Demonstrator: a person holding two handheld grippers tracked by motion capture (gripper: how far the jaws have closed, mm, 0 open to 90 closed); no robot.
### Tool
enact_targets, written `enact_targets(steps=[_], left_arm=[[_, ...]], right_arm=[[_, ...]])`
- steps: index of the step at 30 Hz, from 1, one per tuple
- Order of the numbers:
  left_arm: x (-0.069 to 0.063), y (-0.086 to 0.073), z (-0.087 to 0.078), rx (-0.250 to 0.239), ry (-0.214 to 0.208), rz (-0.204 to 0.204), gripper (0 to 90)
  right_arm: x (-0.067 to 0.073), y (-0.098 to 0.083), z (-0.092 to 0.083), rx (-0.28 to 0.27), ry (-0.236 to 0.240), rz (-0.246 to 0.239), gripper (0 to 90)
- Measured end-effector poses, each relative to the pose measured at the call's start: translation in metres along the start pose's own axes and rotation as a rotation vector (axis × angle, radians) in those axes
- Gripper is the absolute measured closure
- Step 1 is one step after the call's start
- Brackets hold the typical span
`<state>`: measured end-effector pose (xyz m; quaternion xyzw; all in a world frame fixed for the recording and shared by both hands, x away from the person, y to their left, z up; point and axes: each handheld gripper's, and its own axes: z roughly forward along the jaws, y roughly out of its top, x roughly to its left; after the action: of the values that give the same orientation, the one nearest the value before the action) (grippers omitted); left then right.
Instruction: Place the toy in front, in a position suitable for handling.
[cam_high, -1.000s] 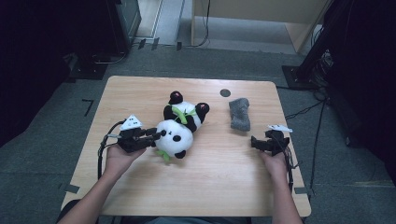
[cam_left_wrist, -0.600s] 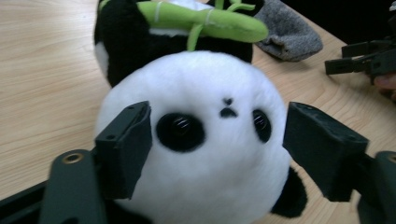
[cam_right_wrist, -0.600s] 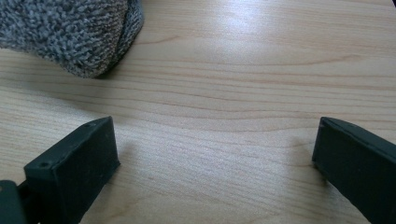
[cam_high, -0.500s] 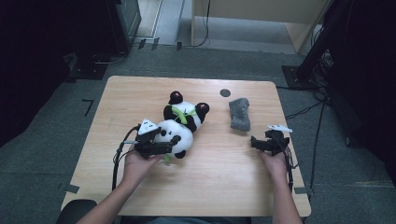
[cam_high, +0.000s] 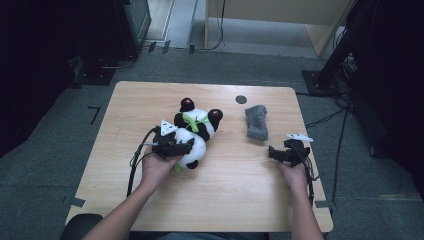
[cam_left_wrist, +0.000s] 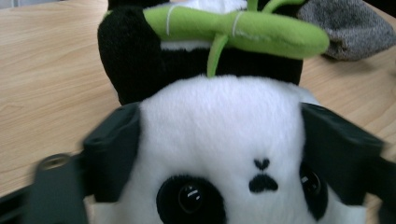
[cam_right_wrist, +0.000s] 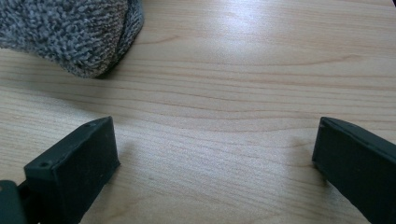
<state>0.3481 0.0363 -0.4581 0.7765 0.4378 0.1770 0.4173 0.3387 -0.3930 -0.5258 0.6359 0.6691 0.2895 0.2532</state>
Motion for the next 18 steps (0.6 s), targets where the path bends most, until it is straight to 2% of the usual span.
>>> enact_targets(steps=[4, 8, 9, 10, 11, 13, 14, 18], left_arm=[[0.006, 0.000, 0.000, 0.015, -0.041, 0.013, 43.7], [0.013, 0.004, -0.003, 0.030, -0.098, 0.025, 52.8], [0.015, 0.006, -0.004, 0.042, -0.110, 0.063, 54.8], [0.016, 0.008, -0.005, 0.052, -0.127, 0.072, 56.2], [0.018, 0.011, -0.006, 0.057, -0.148, 0.098, 57.1], [0.019, 0.014, -0.008, 0.074, -0.157, 0.143, 58.3], [0.020, 0.015, -0.010, 0.072, -0.177, 0.169, 58.4], [0.030, 0.020, -0.020, 0.081, -0.292, 0.204, 58.2]], right_arm=[[0.000, 0.000, 0.000, 0.000, 0.001, -0.001, 0.0], [0.000, 0.000, 0.000, 0.001, 0.001, 0.000, 0.0], [0.000, 0.000, 0.000, 0.001, 0.001, 0.000, 0.0], [0.000, 0.000, 0.000, 0.000, 0.001, -0.001, 0.0], [0.000, 0.000, 0.000, 0.000, 0.001, -0.001, 0.0], [0.000, 0.000, 0.000, 0.001, 0.001, -0.001, 0.0], [0.000, 0.000, 0.000, 0.000, 0.001, -0.001, 0.0], [0.000, 0.000, 0.000, 0.000, 0.001, -0.001, 0.0]])
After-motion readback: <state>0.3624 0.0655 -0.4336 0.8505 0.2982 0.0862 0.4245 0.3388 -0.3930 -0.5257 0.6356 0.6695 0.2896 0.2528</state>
